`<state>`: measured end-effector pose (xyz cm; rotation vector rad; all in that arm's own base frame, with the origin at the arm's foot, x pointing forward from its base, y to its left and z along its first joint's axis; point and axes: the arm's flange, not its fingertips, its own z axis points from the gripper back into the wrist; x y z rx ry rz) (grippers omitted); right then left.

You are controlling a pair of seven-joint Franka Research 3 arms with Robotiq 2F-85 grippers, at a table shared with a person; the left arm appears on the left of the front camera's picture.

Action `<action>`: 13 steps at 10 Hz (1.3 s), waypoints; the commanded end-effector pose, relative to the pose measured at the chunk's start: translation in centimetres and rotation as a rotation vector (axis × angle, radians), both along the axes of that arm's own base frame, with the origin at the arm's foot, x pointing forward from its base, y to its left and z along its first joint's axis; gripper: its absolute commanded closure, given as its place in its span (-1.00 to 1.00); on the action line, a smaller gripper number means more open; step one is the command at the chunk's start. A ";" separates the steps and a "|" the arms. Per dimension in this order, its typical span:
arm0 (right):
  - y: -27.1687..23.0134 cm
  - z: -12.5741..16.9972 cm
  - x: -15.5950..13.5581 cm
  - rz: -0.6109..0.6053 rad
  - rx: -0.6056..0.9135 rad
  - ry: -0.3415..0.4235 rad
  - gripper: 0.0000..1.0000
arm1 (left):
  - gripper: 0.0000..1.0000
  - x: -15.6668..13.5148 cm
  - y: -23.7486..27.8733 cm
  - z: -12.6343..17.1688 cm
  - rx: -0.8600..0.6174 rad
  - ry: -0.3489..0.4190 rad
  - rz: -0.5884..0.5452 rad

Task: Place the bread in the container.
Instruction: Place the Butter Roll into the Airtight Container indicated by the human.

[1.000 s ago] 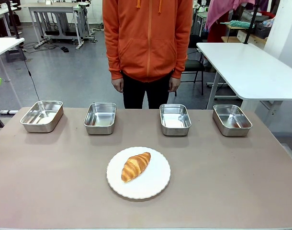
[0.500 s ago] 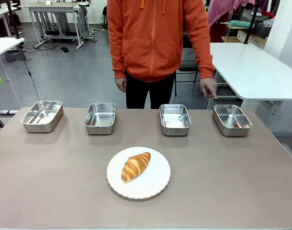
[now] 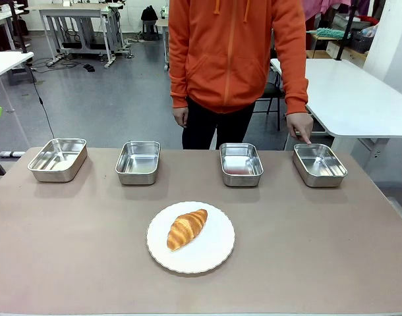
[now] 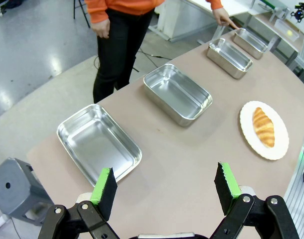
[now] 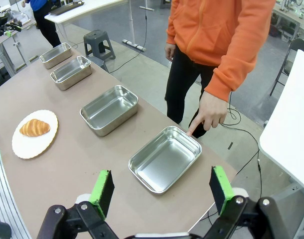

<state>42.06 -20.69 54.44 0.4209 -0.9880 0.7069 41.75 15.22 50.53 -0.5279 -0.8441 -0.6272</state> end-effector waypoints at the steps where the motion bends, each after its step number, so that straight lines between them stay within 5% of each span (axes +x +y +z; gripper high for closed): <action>1: 0.1 0.0 0.1 0.003 0.002 -0.004 -1.00 | -1.00 0.0 0.2 0.1 -0.012 -0.009 0.002; 13: 0.1 0.0 0.1 0.003 0.002 -0.004 -1.00 | -1.00 0.0 0.2 0.1 -0.012 -0.009 0.002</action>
